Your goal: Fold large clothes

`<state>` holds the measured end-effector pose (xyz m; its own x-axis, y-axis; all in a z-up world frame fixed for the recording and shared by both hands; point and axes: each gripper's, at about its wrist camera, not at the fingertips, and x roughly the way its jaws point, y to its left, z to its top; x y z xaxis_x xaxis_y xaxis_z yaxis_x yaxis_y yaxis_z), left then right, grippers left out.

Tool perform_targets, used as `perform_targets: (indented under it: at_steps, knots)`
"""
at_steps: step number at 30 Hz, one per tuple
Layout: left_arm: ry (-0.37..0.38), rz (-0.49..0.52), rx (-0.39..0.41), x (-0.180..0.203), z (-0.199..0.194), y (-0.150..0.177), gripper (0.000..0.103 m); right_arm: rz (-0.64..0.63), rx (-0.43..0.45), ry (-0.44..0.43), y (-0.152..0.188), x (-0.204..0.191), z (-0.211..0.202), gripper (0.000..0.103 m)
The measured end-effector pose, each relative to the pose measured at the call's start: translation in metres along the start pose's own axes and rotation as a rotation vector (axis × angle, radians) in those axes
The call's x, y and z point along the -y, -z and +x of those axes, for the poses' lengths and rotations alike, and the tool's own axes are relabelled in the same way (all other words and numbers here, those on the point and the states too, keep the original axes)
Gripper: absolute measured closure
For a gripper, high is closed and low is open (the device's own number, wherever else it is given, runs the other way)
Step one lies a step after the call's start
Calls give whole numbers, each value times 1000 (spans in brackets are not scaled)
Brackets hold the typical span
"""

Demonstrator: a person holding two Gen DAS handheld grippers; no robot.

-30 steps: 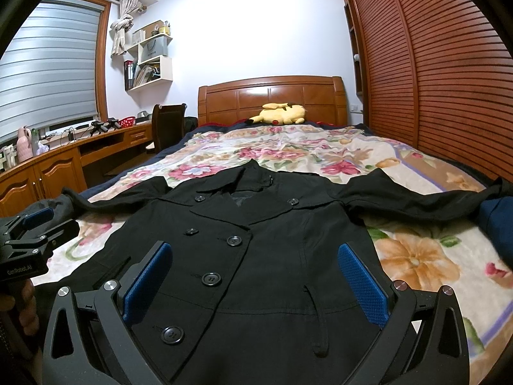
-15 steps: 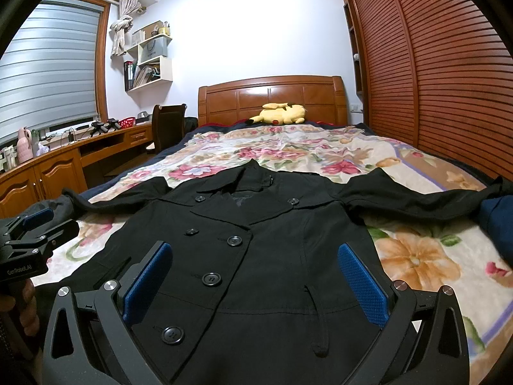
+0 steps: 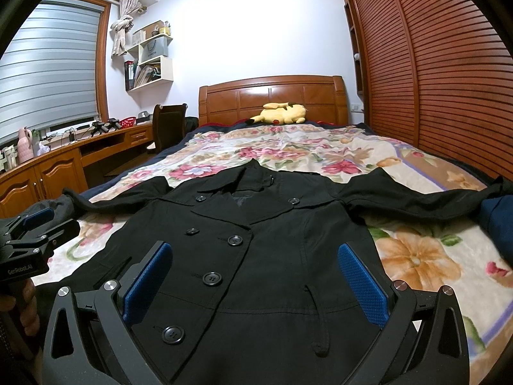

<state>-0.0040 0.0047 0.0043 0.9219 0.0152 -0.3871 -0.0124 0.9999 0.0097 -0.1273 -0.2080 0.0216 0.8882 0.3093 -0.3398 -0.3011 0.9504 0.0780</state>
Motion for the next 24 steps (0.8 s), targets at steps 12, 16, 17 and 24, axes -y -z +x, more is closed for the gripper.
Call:
perform_targets:
  at_steps: [12, 16, 17, 24]
  knots:
    - [0, 0, 0, -1, -1, 0, 0, 1, 0, -1, 0, 0, 0, 0]
    - [0, 0, 1, 0, 0, 0, 0, 0, 0, 0, 0, 0, 0, 0]
    - [1, 0, 0, 0, 0, 0, 0, 0, 0, 0, 0, 0, 0, 0]
    - [0, -4, -11, -5, -3, -2, 0, 2, -7, -9, 2, -3, -1, 0]
